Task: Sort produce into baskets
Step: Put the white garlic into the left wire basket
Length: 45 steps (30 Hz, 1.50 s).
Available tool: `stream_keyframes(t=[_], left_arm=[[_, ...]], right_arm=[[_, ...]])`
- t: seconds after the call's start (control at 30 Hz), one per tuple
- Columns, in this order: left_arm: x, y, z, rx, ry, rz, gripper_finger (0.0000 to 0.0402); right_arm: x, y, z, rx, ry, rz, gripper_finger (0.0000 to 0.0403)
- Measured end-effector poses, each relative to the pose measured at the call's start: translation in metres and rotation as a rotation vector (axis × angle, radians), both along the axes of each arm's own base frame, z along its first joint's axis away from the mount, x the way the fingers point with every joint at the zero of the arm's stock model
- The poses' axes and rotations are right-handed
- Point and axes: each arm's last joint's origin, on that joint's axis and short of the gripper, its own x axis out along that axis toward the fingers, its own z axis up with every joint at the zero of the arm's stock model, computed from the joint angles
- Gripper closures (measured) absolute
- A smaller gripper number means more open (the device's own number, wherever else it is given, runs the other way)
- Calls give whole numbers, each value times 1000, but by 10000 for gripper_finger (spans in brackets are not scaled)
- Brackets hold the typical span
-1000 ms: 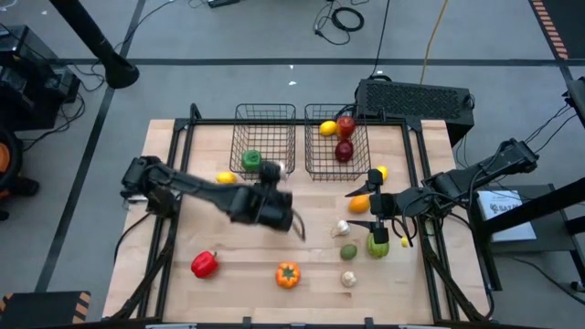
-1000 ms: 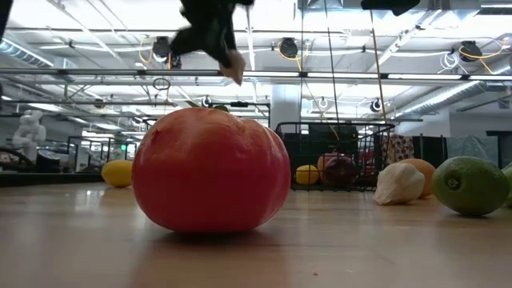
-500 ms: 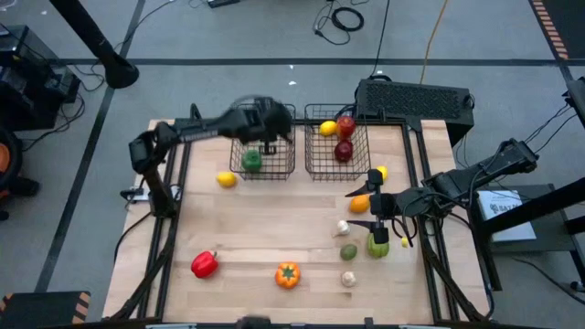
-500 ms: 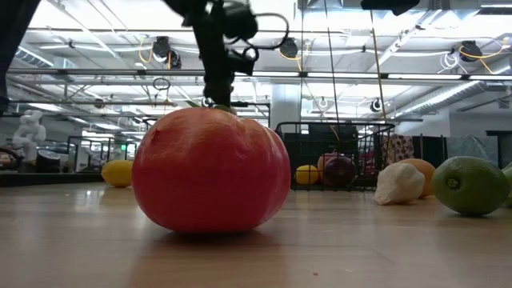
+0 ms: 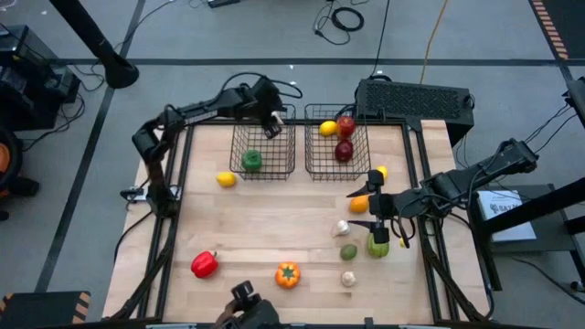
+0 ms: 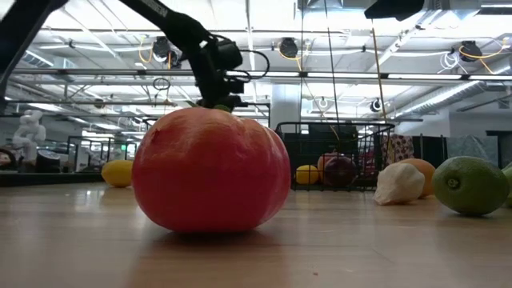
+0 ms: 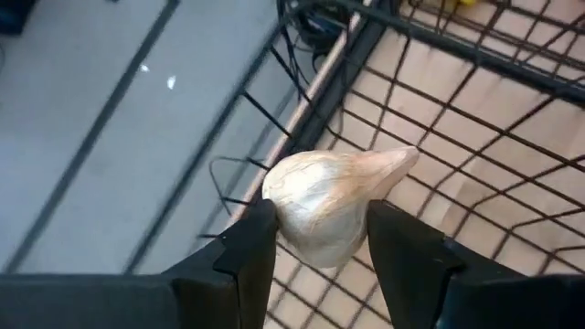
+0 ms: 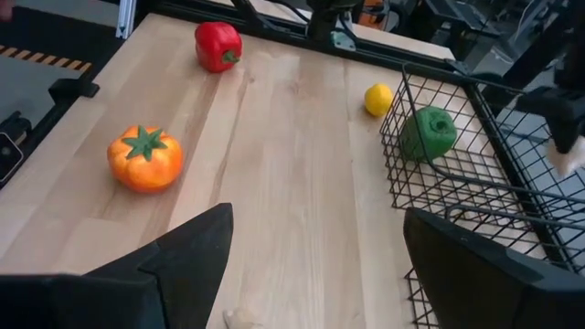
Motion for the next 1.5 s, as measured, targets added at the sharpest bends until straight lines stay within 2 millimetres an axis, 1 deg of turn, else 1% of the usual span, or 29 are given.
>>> stream_keyframes(t=[0.17,0.23,0.4,0.5,0.73,0.83,0.93,1.0,1.03,1.1,1.17,1.23,1.3,1.4,1.5], left_arm=[[10,9,-24,-16,4,73,233],[13,11,-31,-23,-8,97,233],[15,15,-46,-23,42,164,233],[13,16,-46,-29,34,190,227],[13,16,-45,-19,24,213,179],[15,13,-45,-31,14,218,165],[19,7,-39,-34,-1,206,160],[19,0,-28,-16,4,203,160],[19,-5,-20,-7,7,202,160],[16,-18,5,11,-30,198,160],[12,-40,32,25,-82,185,160],[8,-71,60,46,-151,143,160],[4,-107,80,87,-192,90,160],[-2,-161,94,160,-226,37,160],[-8,-211,97,225,-256,-9,160]], right_arm=[[0,0,0,6,-2,-8,90],[0,0,0,6,-2,-8,90],[0,0,0,6,-1,-8,90],[0,0,-1,3,5,-7,90],[-1,0,-1,0,11,-7,90],[-1,0,-1,0,11,-7,90],[-1,0,-1,1,12,-8,90],[-1,0,-1,7,11,-11,90],[-1,0,-1,10,12,-13,90],[-1,0,-1,15,13,-15,90],[-1,0,-2,14,16,-16,90],[-1,0,-2,18,18,-18,90],[-1,0,-2,19,19,-19,90],[-1,-1,-2,21,21,-21,90],[-1,-1,-2,37,22,-30,90]])
